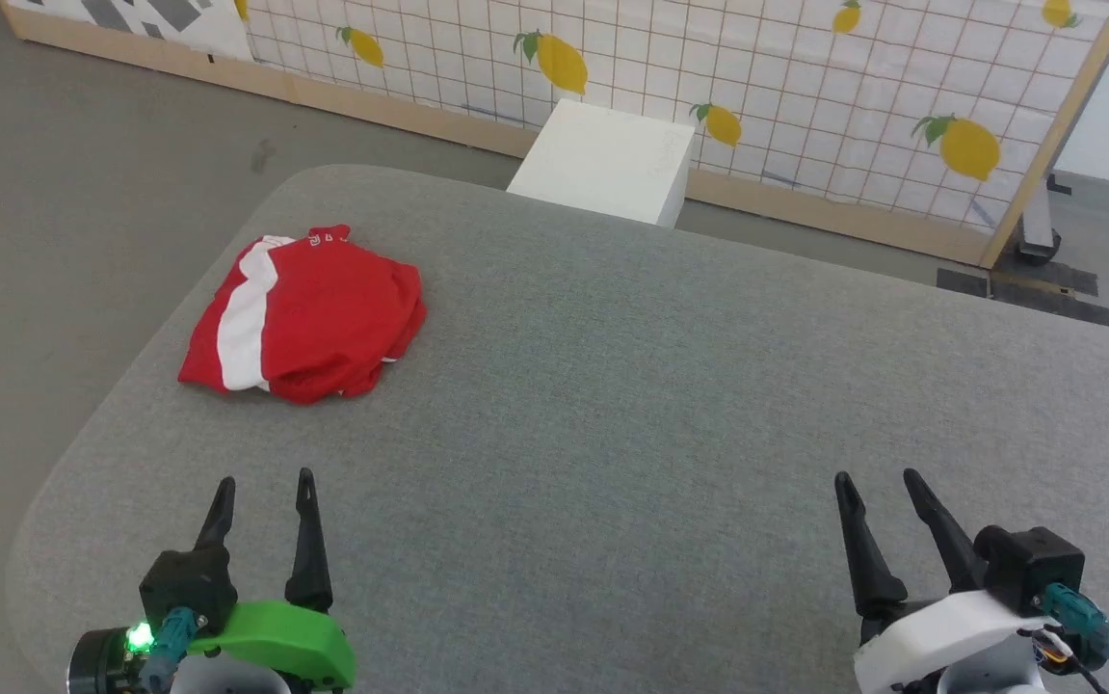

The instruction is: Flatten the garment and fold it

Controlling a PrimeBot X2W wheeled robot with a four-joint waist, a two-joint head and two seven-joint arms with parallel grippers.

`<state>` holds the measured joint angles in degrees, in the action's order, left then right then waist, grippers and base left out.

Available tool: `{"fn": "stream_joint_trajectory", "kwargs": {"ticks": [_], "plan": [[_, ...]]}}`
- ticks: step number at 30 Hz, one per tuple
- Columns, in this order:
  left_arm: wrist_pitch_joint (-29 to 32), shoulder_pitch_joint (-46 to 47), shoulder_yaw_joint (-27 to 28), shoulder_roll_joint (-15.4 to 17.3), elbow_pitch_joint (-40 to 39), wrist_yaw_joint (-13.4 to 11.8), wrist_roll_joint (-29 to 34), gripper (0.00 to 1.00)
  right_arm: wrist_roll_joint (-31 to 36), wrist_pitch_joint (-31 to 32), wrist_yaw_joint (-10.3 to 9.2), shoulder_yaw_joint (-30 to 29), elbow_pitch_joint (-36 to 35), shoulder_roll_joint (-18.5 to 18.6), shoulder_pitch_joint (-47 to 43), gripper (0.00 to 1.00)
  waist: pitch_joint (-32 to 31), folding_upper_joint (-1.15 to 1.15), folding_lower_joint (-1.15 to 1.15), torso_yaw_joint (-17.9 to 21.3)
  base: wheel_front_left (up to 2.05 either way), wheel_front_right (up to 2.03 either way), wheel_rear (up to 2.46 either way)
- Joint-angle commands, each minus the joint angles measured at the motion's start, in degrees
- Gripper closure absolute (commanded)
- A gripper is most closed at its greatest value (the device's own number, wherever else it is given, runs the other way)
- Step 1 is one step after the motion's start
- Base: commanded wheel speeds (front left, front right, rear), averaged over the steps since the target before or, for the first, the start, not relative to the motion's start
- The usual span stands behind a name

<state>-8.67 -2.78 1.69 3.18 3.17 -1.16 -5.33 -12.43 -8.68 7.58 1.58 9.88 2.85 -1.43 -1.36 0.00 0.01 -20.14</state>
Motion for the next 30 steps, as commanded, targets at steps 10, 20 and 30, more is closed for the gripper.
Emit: {"fn": "stream_joint_trajectory", "kwargs": {"ticks": [10, 20, 30], "plan": [[-1.8, -1.0, -0.2, 0.3, 0.3, -0.6, 1.0, 0.0, -0.4, -1.8, -0.06, 0.1, 1.3, 0.0, -0.7, 0.0, -0.7, 0.0, -0.01, -2.5, 0.0, 0.0, 0.0], [-3.0, -1.3, -0.2, 0.9, 0.6, -1.1, 1.4, 0.0, -0.2, -3.0, -0.07, 0.2, 1.3, 0.0, -0.8, 0.0, -1.0, 0.0, -0.01, -4.5, 0.0, 0.0, 0.0], [-4.2, -1.4, -0.4, 0.9, 1.0, -1.6, 1.0, 0.0, -1.5, -4.2, -0.07, 0.3, 1.8, 0.0, -0.9, 0.0, -1.2, 0.0, -0.01, -6.6, 0.0, 0.0, 0.0]]}}
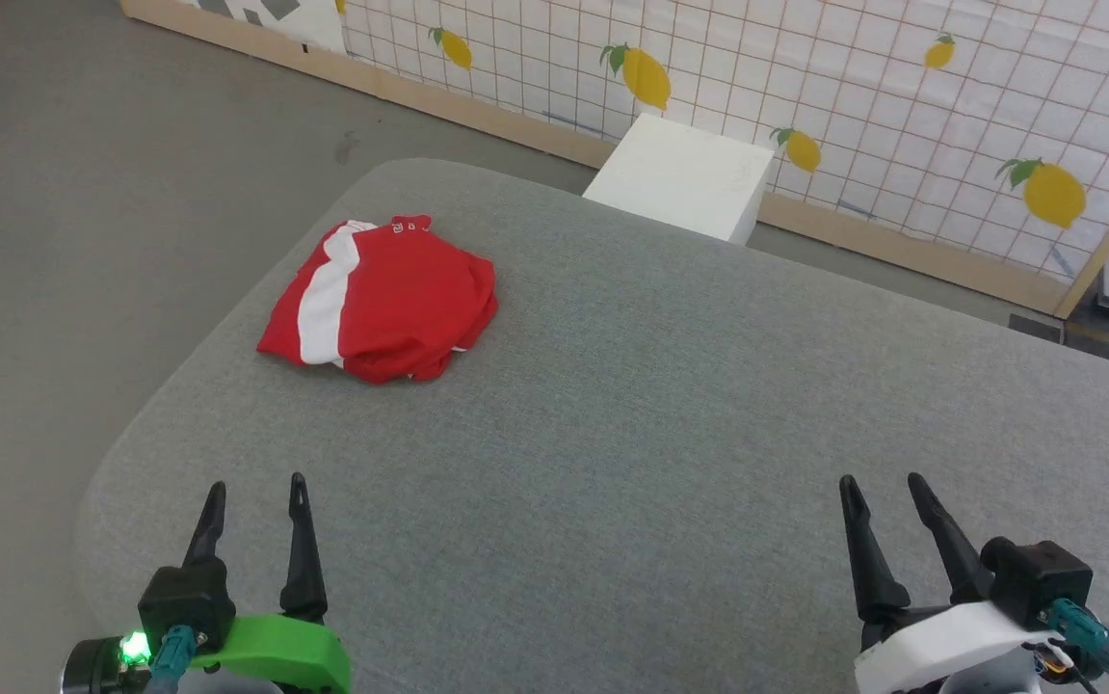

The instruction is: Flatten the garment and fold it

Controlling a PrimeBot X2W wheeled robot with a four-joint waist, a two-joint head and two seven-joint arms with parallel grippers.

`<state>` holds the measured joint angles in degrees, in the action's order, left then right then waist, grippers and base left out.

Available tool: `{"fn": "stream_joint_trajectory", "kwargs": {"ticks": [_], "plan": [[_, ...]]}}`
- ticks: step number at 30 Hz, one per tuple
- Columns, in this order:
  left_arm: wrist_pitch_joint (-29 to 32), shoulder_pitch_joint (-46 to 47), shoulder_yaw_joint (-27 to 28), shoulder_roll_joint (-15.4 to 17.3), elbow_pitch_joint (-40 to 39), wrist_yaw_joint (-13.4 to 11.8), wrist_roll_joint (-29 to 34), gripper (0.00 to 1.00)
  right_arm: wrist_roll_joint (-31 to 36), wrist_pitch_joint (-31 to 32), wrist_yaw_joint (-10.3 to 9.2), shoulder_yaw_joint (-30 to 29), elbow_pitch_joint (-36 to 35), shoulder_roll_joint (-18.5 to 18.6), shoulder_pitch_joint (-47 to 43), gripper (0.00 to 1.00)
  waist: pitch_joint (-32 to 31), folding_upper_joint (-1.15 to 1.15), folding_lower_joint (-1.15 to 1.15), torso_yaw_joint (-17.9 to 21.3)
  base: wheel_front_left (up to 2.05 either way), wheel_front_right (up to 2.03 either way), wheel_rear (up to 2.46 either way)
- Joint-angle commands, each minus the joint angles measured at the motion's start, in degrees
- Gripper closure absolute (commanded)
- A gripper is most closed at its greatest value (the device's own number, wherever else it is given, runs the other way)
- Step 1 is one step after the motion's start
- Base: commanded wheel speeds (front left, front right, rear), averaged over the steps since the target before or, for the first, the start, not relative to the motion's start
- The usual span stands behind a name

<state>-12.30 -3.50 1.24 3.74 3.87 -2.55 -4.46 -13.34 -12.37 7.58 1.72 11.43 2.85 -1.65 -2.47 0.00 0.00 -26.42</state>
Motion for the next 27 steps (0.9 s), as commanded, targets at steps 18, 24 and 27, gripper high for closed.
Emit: {"fn": "stream_joint_trajectory", "kwargs": {"ticks": [18, 24, 27], "plan": [[-2.7, -0.4, -0.7, 0.8, 1.8, 0.3, -1.0, 0.0, -2.7, -2.6, -0.09, 0.8, 2.3, 0.0, -0.8, 0.0, -0.4, 0.0, 0.0, -2.7, 0.0, 0.0, 0.0], [-2.6, 3.8, -1.7, 1.8, 3.3, 2.1, -1.5, 0.0, -2.4, -2.6, -0.09, 0.6, 1.8, 0.0, -0.3, 0.0, 0.3, 0.0, 0.0, -1.2, 0.0, 0.0, 0.0], [-1.9, 8.7, -1.3, 3.2, 5.1, 3.9, -3.0, 0.0, -1.8, -2.3, -0.09, 0.6, 1.2, 0.0, 0.1, 0.0, 1.5, 0.0, 0.0, -0.1, 0.0, 0.0, 0.0]]}}
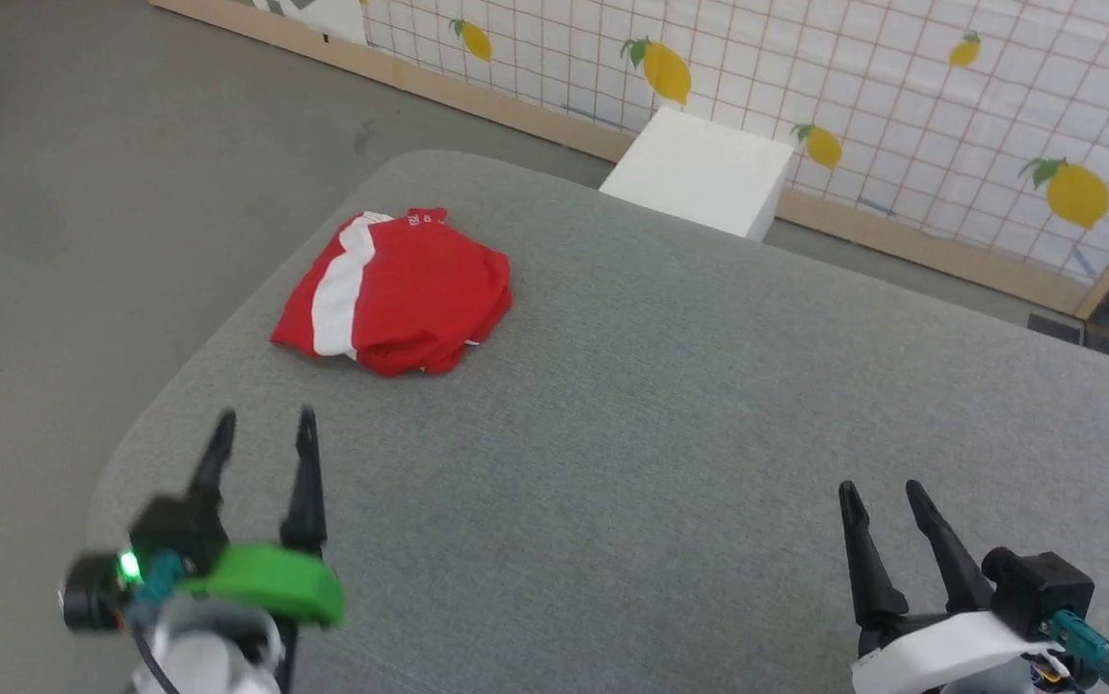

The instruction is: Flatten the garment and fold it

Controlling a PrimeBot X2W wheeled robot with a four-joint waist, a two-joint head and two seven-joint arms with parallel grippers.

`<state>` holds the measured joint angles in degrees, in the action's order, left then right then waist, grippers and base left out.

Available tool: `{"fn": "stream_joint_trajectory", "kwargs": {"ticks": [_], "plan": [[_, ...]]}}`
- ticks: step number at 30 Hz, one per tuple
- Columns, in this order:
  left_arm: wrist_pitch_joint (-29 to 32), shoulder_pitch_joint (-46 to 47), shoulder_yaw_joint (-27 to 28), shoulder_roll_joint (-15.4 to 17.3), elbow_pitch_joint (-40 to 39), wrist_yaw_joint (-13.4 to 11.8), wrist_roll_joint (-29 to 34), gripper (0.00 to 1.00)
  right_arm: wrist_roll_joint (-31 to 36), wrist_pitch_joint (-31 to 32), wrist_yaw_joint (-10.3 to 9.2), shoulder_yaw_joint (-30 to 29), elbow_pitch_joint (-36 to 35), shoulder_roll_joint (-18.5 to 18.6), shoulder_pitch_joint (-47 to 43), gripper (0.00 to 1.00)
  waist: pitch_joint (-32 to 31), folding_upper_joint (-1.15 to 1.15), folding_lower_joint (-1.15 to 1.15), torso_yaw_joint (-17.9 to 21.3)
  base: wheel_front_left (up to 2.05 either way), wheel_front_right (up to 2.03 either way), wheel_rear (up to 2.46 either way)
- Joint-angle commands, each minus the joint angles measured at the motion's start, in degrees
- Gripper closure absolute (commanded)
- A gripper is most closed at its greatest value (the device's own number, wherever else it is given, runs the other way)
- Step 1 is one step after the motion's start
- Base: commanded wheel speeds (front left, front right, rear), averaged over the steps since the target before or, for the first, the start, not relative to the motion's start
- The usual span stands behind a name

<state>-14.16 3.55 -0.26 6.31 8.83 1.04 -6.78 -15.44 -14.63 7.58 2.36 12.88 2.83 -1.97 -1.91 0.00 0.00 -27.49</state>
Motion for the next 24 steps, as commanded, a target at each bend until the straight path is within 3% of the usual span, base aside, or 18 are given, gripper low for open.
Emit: {"fn": "stream_joint_trajectory", "kwargs": {"ticks": [1, 4, 9, 16, 24], "plan": [[0.4, 3.5, 0.8, 1.0, 0.8, 0.8, -1.6, 0.0, 0.6, 0.2, -0.09, 0.1, -0.6, 0.0, 0.7, 0.0, 1.6, 0.0, 0.0, 1.4, 0.0, 0.0, 0.0], [3.7, 10.8, 2.2, 2.4, 4.7, 3.1, -5.6, 0.0, 1.7, 1.2, -0.09, -0.9, -2.2, 0.0, 1.6, 0.0, 4.6, 0.0, 0.0, 3.1, 0.0, 0.0, 0.0], [14.6, 22.9, 3.8, 5.5, 14.3, 5.4, -13.4, 0.0, 5.1, 3.9, -0.09, -3.1, -6.2, 0.0, 4.2, 0.0, 11.3, 0.0, 0.0, 6.5, 0.0, 0.0, 0.0], [27.1, 35.6, 7.2, 10.2, 25.8, 6.1, -23.0, 0.0, 8.5, 7.8, -0.09, -5.5, -12.0, 0.0, 5.7, 0.0, 19.7, 0.0, 0.0, 11.1, 0.0, 0.0, 0.0], [40.5, 42.5, 5.6, 13.9, 28.4, 6.4, -29.0, 0.0, 10.0, 10.1, -0.09, -7.3, -17.0, 0.0, 6.2, 0.0, 26.7, 0.0, 0.0, 12.6, 0.0, 0.0, 0.0]]}}
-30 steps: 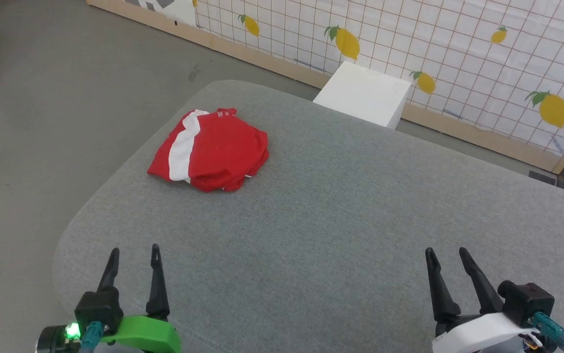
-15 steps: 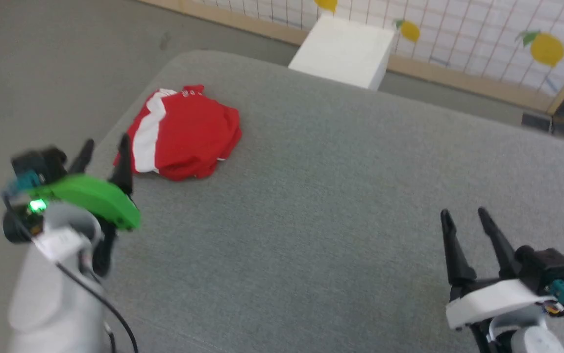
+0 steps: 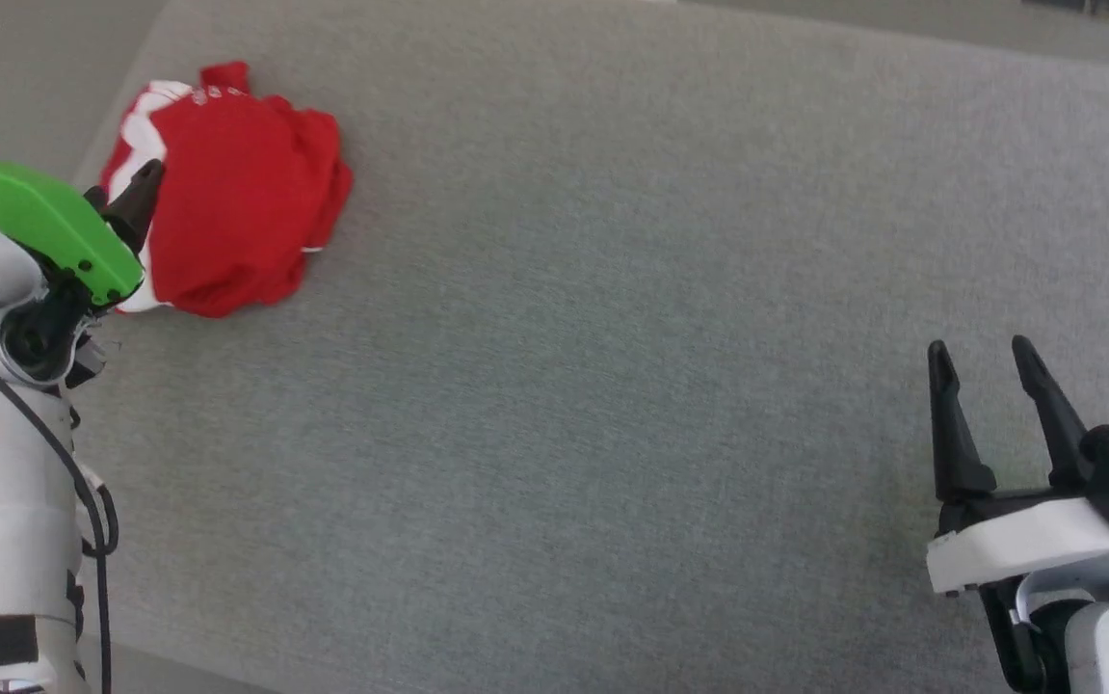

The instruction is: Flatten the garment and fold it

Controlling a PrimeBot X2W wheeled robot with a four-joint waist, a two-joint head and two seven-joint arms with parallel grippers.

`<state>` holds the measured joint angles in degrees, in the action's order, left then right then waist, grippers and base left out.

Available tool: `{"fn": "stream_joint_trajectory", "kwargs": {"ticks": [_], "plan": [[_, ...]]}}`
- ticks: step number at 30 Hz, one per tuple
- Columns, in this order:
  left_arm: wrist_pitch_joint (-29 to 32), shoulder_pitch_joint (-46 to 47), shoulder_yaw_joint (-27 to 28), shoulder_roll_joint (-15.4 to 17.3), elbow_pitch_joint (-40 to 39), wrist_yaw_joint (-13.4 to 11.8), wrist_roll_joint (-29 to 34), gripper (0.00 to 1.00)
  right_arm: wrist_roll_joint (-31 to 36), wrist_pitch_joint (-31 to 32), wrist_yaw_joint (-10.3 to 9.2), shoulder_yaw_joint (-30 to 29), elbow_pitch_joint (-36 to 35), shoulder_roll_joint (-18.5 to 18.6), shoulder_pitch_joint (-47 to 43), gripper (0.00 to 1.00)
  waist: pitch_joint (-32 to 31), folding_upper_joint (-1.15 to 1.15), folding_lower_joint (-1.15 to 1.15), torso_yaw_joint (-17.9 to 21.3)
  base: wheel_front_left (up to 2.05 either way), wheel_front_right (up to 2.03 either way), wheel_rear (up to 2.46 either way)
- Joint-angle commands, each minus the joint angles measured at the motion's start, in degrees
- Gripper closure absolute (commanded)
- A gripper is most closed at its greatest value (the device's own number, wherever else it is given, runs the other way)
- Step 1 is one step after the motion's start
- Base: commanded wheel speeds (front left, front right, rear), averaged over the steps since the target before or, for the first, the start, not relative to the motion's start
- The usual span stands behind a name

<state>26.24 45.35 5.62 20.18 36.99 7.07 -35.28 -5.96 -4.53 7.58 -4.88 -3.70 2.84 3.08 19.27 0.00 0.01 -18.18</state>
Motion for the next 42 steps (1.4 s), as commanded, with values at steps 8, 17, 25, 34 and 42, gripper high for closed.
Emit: {"fn": "stream_joint_trajectory", "kwargs": {"ticks": [8, 17, 25, 34, 42], "plan": [[5.4, 0.3, -2.0, -0.2, 2.6, 0.4, -3.2, 0.0, 0.1, 0.1, -0.09, 0.8, -1.3, 0.0, 2.8, 0.0, 9.7, 0.0, -0.01, 4.2, 0.0, 0.0, 0.0], [5.5, -0.7, -2.9, -0.7, 6.3, -1.1, -2.7, 0.0, 0.3, -0.2, -0.09, 0.2, -0.9, 0.0, 3.3, 0.0, 10.8, 0.0, -0.01, 4.5, 0.0, 0.0, 0.0], [-8.3, 0.9, -2.0, 1.5, 6.5, -2.3, 0.6, 1.0, -0.3, -0.5, -0.09, 0.6, 0.8, 0.0, 3.1, 0.0, 7.1, 0.0, -0.01, 3.9, 0.0, 0.0, 0.0], [-15.9, 8.4, -5.6, 3.7, -1.7, 0.3, -0.5, 1.0, -3.9, -3.7, -0.09, 2.8, 6.9, 0.0, 2.5, 0.0, -2.1, 0.0, -0.01, 6.0, 0.0, 0.0, 0.0], [-12.9, 11.6, -16.9, 3.1, -16.2, 0.4, -7.6, 1.0, -7.0, -7.0, -0.09, 3.2, 12.8, 0.0, 0.5, 0.0, -10.4, 0.0, -0.01, 11.8, 0.0, 0.0, 0.0]]}}
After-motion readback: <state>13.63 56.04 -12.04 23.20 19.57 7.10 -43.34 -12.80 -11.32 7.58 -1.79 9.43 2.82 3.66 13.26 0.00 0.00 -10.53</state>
